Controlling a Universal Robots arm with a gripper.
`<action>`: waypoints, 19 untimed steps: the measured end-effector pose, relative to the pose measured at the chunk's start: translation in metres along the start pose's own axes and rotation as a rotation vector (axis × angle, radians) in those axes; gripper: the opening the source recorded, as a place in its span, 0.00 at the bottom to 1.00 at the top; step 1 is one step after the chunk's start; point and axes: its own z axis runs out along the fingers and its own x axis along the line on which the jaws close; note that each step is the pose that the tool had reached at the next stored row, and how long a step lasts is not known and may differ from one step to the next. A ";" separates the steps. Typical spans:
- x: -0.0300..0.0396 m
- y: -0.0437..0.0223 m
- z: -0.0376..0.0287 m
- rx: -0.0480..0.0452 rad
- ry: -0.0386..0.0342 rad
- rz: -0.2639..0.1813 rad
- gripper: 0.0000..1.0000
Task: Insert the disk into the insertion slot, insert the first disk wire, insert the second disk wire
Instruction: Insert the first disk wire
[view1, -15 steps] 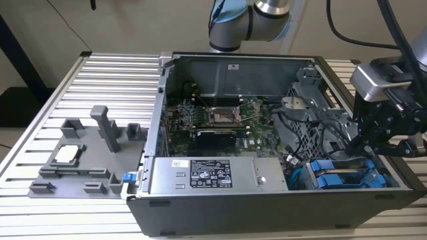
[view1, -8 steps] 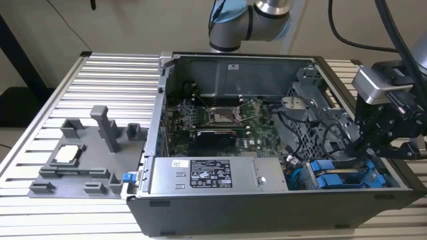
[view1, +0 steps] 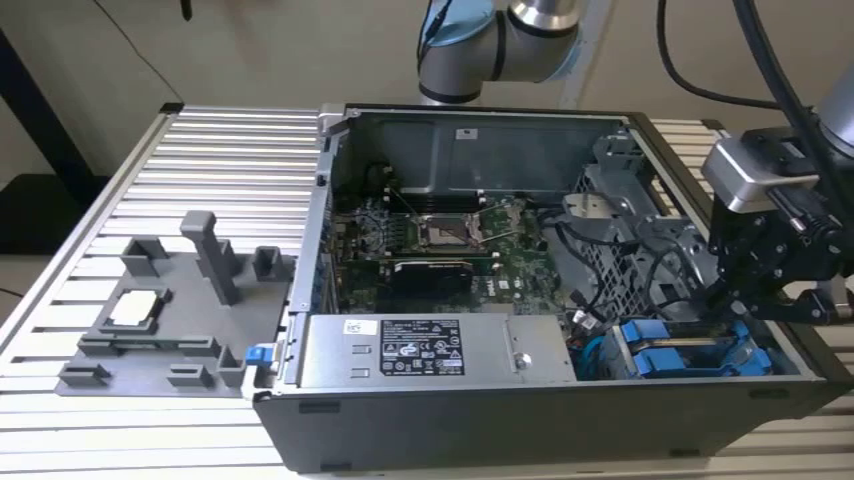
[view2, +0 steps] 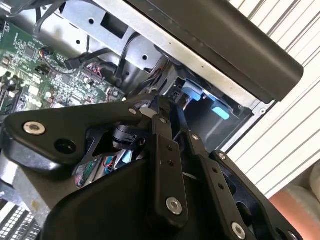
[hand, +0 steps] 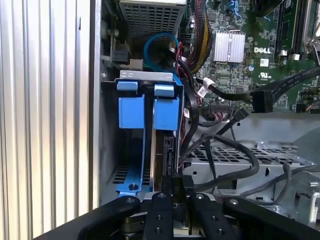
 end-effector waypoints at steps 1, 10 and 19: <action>0.0002 0.0000 0.0003 -0.0007 0.0002 0.002 0.19; 0.0016 -0.0003 0.0029 -0.0046 0.0029 0.007 0.19; 0.0018 -0.0003 0.0058 -0.0039 0.0044 0.023 0.19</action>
